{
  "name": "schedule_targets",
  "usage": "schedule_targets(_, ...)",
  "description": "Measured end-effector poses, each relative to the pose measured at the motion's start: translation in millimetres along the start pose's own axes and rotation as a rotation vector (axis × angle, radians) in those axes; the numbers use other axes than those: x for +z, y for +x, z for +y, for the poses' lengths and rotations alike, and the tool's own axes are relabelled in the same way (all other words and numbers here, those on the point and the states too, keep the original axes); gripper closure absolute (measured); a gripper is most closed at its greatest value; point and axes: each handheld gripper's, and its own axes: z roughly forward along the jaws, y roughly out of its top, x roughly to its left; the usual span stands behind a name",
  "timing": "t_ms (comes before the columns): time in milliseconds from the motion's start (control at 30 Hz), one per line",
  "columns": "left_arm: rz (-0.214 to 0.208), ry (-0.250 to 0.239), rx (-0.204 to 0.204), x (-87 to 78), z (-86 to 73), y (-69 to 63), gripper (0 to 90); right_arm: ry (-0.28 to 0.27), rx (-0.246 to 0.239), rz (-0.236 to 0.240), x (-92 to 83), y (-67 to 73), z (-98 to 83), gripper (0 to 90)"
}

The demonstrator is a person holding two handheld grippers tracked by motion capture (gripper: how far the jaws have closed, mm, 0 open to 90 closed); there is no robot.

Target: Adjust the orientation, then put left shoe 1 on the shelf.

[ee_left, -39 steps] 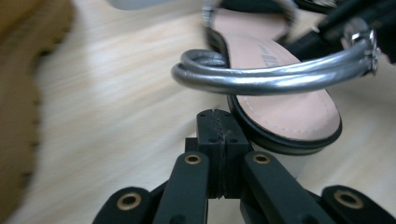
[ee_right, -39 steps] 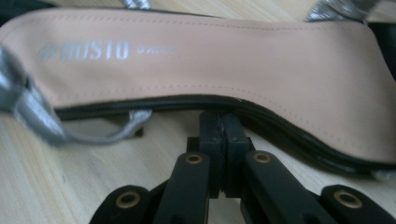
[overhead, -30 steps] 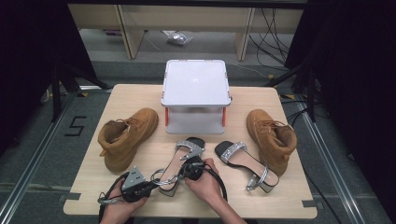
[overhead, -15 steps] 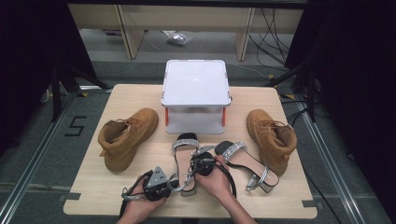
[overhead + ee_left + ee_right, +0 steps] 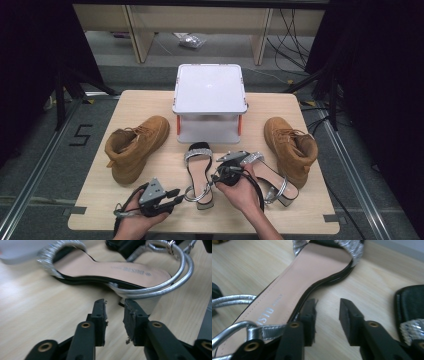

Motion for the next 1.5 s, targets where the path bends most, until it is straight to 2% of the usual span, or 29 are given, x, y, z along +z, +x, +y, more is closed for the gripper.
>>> schedule_targets(67,0.007,-0.042,-0.043,-6.9,1.4,4.5,62.9,-0.005,0.037,0.023,-4.0,-0.5,-0.9,59.4)
schedule_targets(133,0.016,-0.06,-0.045,-8.7,2.6,6.7,58.8,-0.016,0.04,0.014,-5.5,-1.0,-2.2,57.0)
schedule_targets(167,0.038,-0.072,-0.043,-11.1,5.8,9.4,56.8,-0.024,0.03,0.01,-5.9,-1.6,-2.9,56.3)
schedule_targets(200,0.034,-0.086,-0.05,-10.9,7.3,10.7,55.3,-0.026,0.053,0.014,-6.4,-0.5,-3.7,55.3)
schedule_targets(233,0.046,-0.091,-0.055,-11.6,9.3,11.0,53.4,-0.038,0.039,0.007,-6.5,-1.6,-4.2,54.1)
schedule_targets(333,0.053,-0.108,-0.066,-11.7,12.9,11.7,49.2,-0.053,0.044,0.005,-6.9,-2.1,-5.1,52.1)
schedule_targets(367,0.056,-0.122,-0.075,-11.4,16.2,12.8,48.4,-0.051,0.063,0.007,-9.1,-1.3,-5.7,49.8)
schedule_targets(467,0.06,-0.136,-0.085,-12.4,21.2,13.8,47.6,-0.059,0.063,0.01,-11.6,-3.3,-4.4,47.2)
schedule_targets(500,0.066,-0.138,-0.084,-13.2,23.0,14.2,47.5,-0.046,0.076,0.026,-13.7,-3.7,-3.2,46.1)
schedule_targets(567,0.067,-0.146,-0.076,-14.4,26.6,15.2,47.8,-0.056,0.109,0.022,-17.2,-2.2,-1.1,44.8)
schedule_targets(600,0.065,-0.155,-0.076,-14.8,28.5,15.9,48.2,-0.084,0.092,0.017,-19.2,-2.9,0.4,44.0)
schedule_targets(633,0.071,-0.156,-0.079,-15.5,30.6,16.1,48.6,-0.093,0.103,0.022,-20.0,-0.9,1.6,43.9)
schedule_targets(667,0.075,-0.155,-0.077,-15.8,32.2,16.6,49.0,-0.095,0.085,0.025,-20.4,-0.5,2.8,43.8)
schedule_targets(733,0.073,-0.168,-0.075,-14.8,37.4,18.4,52.2,-0.072,0.088,0.041,-20.6,3.2,4.8,43.2)
schedule_targets(833,0.078,-0.165,-0.064,-14.9,44.4,20.3,55.8,-0.069,0.084,0.055,-19.0,5.7,6.4,42.9)
schedule_targets(900,0.089,-0.179,-0.053,-15.5,58.8,25.6,60.2,-0.058,0.083,0.057,-19.1,8.9,9.2,41.7)
schedule_targets(933,0.089,-0.179,-0.053,-15.5,58.8,25.6,63.2,-0.057,0.09,0.056,-19.5,10.6,9.9,41.2)
schedule_targets(1000,0.093,-0.198,-0.064,-16.1,70.3,29.6,65.5,-0.057,0.09,0.058,-20.1,11.7,10.3,40.6)
schedule_targets(1033,0.102,-0.206,-0.054,-16.6,83.2,35.1,71.0,-0.043,0.094,0.065,-19.6,12.6,11.7,39.4)
schedule_targets(1067,0.102,-0.206,-0.054,-16.6,83.2,35.1,72.8,-0.048,0.1,0.05,-18.9,14.6,12.1,39.0)
schedule_targets(1133,0.111,-0.218,-0.049,-15.8,96.0,42.0,75.8,-0.042,0.089,0.056,-18.5,15.4,12.8,38.7)
schedule_targets(1167,0.118,-0.218,-0.047,-14.4,108.4,49.7,80.1,-0.035,0.108,0.059,-18.4,19.4,13.9,38.1)
schedule_targets(1200,0.118,-0.218,-0.047,-14.4,108.4,49.7,82.0,-0.035,0.108,0.059,-18.4,19.4,13.9,38.1)
schedule_targets(1233,0.118,-0.222,-0.051,-12.9,116.3,53.7,82.0,-0.022,0.109,0.059,-18.4,19.9,14.7,37.8)
schedule_targets(1267,0.128,-0.223,-0.039,-11.2,127.8,58.4,84.5,-0.044,0.076,0.065,-16.6,21.2,15.4,37.2)
schedule_targets(1300,0.128,-0.223,-0.039,-11.2,127.8,58.4,85.7,-0.044,0.076,0.065,-16.6,21.2,15.4,37.2)
schedule_targets(1333,0.143,-0.231,-0.02,-8.1,140.6,63.4,86.1,-0.01,0.095,0.079,-15.4,26.0,16.5,36.4)
schedule_targets(1367,0.143,-0.231,-0.02,-8.1,140.6,63.4,86.1,-0.014,0.095,0.076,-13.6,27.9,16.8,35.3)
schedule_targets(1500,0.177,-0.248,-0.025,5.0,169.9,80.5,86.8,-0.003,0.09,0.056,-7.0,34.7,19.2,33.6)
